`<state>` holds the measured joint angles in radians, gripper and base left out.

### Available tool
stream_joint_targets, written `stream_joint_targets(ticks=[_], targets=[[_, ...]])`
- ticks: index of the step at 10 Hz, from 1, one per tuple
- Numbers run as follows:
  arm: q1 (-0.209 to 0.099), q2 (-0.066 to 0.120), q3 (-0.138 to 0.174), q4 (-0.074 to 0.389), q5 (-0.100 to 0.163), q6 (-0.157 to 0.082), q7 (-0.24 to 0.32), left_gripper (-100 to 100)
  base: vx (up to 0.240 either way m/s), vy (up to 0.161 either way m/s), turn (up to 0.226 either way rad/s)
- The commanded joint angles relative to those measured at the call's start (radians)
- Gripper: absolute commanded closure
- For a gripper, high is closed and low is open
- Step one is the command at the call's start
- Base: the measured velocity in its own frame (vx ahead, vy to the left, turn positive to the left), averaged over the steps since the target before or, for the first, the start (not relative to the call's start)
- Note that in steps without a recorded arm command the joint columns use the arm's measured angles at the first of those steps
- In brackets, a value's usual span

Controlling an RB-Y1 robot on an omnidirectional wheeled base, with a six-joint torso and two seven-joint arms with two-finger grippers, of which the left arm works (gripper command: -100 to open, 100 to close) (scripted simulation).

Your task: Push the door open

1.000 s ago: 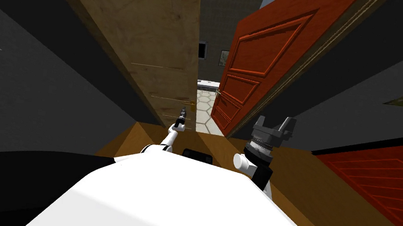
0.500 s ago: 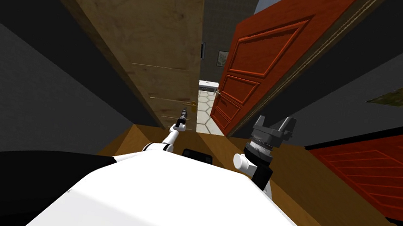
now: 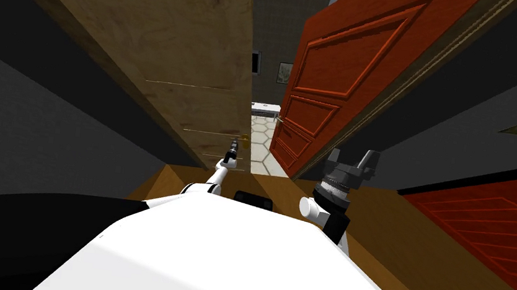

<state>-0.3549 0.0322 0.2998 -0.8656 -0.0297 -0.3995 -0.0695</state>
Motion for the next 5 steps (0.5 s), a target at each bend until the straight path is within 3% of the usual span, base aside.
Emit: stream_joint_targets(ticks=[1, 3, 4, 5], targets=[[0.0, -0.005, 0.003, 0.004, 0.001, -0.004, 0.0, -100, 0.196, 0.046, -0.027], [0.002, -0.028, 0.007, 0.007, 0.002, -0.008, 0.0, -100, 0.2, 0.006, -0.024], [-0.001, -0.021, 0.007, 0.009, 0.002, -0.008, -0.001, -100, 0.079, -0.008, -0.002], [-0.001, -0.021, 0.007, 0.009, 0.002, -0.008, -0.001, 100, -0.014, 0.001, 0.008]])
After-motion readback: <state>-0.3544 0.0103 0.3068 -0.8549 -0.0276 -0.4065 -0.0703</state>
